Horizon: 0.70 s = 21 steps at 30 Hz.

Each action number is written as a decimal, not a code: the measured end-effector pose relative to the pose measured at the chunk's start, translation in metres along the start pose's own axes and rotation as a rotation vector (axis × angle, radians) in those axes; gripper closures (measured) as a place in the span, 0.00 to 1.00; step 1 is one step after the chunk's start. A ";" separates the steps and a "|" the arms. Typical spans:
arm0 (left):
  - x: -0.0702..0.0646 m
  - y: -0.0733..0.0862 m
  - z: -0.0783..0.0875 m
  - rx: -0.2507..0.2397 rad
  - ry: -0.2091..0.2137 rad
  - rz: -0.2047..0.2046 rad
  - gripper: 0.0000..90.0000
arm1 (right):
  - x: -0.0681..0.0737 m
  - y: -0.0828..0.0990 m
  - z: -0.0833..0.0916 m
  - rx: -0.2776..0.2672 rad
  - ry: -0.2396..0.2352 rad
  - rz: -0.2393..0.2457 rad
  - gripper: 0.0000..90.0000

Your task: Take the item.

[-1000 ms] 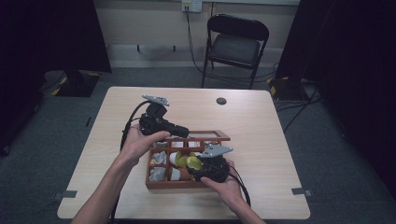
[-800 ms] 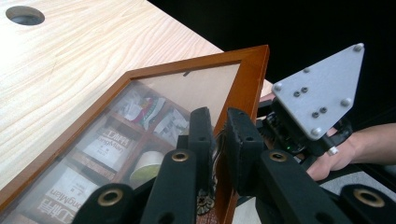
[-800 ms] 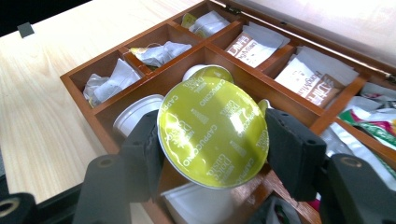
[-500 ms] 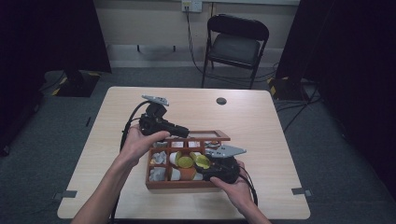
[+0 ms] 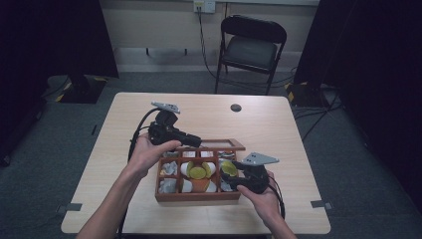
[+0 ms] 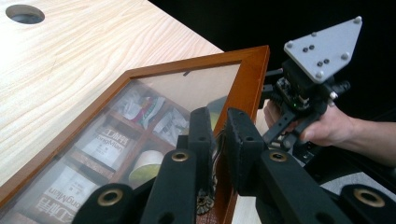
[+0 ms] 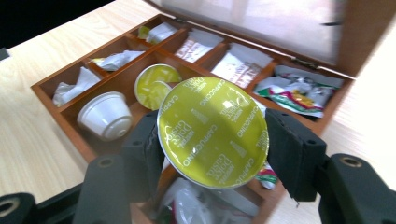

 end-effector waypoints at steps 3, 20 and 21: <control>0.000 0.000 0.000 0.001 -0.001 -0.002 0.90 | -0.008 0.000 0.004 -0.007 0.017 -0.009 0.45; 0.000 0.000 0.000 -0.003 -0.008 -0.004 0.90 | -0.066 0.008 0.018 -0.019 0.150 -0.079 0.45; 0.000 0.000 0.000 -0.003 -0.008 -0.004 0.90 | -0.069 0.007 0.018 -0.023 0.156 -0.083 0.45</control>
Point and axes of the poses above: each handheld gripper's, and its own axes: z roughly backward along the jaws, y roughly out of its underside, x roughly to its left, the point moved 7 cm from there along -z, roughly forward along the jaws, and after that the axes turned 1 degree about -x, right-handed, at the moved point
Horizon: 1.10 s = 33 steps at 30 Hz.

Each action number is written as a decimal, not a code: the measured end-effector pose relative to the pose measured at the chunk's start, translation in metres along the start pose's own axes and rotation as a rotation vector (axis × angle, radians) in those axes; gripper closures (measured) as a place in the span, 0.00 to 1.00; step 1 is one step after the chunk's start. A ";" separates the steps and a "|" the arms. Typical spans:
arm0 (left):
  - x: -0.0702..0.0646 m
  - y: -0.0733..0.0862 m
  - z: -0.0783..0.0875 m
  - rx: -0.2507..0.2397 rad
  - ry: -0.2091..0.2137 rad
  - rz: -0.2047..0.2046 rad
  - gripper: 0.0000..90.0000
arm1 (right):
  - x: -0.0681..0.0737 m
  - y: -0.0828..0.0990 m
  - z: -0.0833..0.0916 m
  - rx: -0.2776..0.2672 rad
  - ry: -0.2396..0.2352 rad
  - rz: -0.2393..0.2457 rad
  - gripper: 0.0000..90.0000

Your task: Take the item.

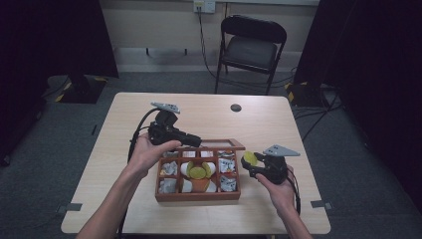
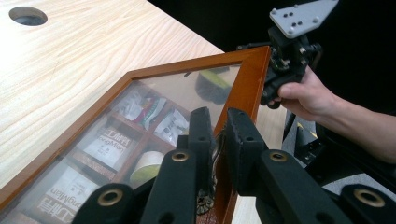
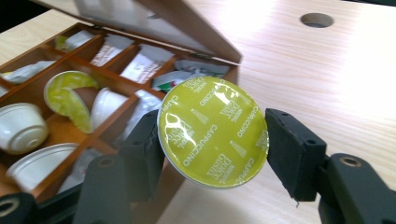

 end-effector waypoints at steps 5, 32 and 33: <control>-0.001 0.001 -0.001 0.005 0.000 0.001 0.90 | -0.012 -0.004 -0.005 -0.014 0.031 -0.011 0.45; -0.001 0.002 -0.001 0.008 0.000 -0.004 0.90 | -0.052 0.021 -0.058 0.177 0.097 0.030 0.45; -0.002 0.002 -0.001 0.008 0.001 -0.004 0.90 | -0.052 0.021 -0.059 0.180 0.099 0.030 0.45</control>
Point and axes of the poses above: each handheld gripper's, and its own axes: z roughly backward along the jaws, y roughly out of its underside, x roughly to its left, the point moved 7 cm from there along -z, roughly forward along the jaws, and after that the axes turned 1 degree about -x, right-handed, at the moved point
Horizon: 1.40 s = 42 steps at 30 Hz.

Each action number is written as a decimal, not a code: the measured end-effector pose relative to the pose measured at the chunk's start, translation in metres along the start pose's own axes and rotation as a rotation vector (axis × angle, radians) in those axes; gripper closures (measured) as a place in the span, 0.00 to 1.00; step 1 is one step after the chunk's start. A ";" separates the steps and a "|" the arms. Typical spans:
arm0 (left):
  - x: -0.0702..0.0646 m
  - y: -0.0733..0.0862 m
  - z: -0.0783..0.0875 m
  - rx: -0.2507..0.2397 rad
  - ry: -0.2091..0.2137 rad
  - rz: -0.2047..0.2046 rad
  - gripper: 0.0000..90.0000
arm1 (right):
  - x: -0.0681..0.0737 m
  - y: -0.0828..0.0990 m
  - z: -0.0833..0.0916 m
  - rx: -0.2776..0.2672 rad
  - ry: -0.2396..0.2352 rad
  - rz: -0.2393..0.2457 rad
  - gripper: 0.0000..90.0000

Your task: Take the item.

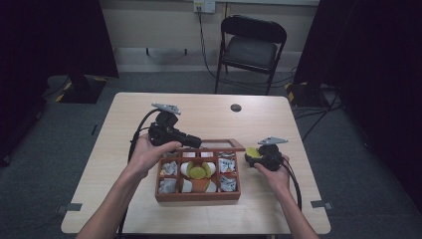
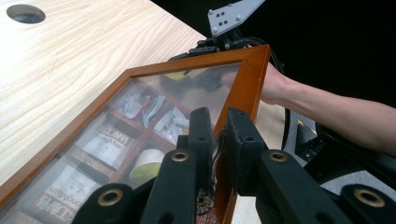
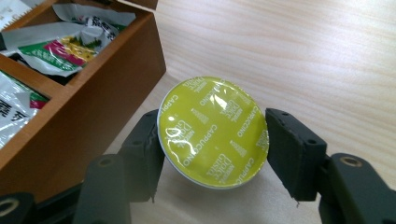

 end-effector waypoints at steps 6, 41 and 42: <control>0.000 0.000 0.000 0.001 0.000 0.001 0.90 | 0.000 0.004 -0.004 0.025 0.004 -0.012 0.44; -0.001 0.002 -0.002 0.019 0.007 -0.009 0.90 | 0.006 0.047 0.055 0.024 0.010 -0.025 0.17; -0.001 0.002 -0.002 0.024 0.008 -0.011 0.90 | 0.006 0.051 0.056 0.032 0.009 -0.024 0.17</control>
Point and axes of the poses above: each handheld gripper's, and its own axes: z roughly backward along the jaws, y roughly out of its underside, x roughly to its left, the point moved 7 cm from there along -z, roughly forward along the jaws, and after that the axes turned 1 degree about -x, right-handed, at the moved point
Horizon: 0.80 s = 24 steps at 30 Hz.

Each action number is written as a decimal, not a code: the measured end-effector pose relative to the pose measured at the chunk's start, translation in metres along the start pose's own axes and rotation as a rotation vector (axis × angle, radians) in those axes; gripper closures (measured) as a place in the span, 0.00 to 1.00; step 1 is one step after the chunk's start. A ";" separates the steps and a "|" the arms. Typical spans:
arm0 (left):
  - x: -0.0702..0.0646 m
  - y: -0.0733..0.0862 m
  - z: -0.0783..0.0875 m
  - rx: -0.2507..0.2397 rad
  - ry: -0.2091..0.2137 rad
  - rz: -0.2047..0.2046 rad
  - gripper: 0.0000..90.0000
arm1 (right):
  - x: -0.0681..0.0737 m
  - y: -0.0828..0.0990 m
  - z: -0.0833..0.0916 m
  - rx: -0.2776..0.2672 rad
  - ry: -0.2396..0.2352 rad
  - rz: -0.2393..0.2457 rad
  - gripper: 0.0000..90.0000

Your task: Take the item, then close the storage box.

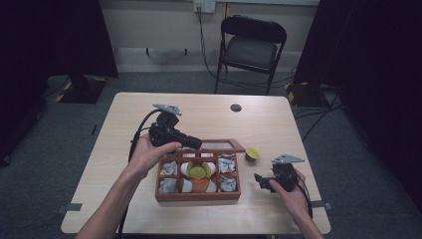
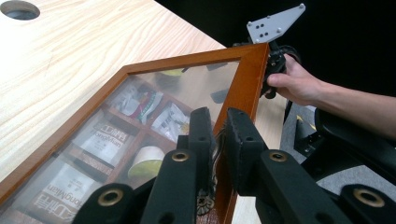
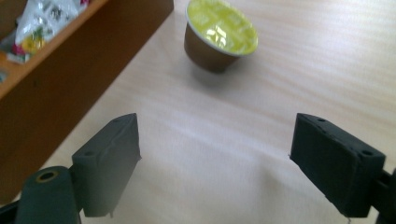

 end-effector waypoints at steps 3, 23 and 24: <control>0.000 0.000 -0.001 0.003 0.003 -0.001 0.90 | -0.001 0.010 0.000 0.017 0.014 0.001 0.17; -0.005 0.005 -0.003 0.032 -0.010 -0.030 0.90 | -0.005 0.028 -0.005 -0.022 0.046 0.005 0.14; -0.005 0.006 -0.004 0.036 -0.006 -0.031 0.90 | -0.005 0.028 -0.005 -0.024 0.046 0.004 0.14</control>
Point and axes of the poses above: each handheld gripper's, and its own axes: z roughly backward along the jaws, y roughly out of its underside, x roughly to its left, the point moved 7 cm from there along -z, roughly forward along the jaws, and after that the axes turned 1 degree about -x, right-handed, at the moved point
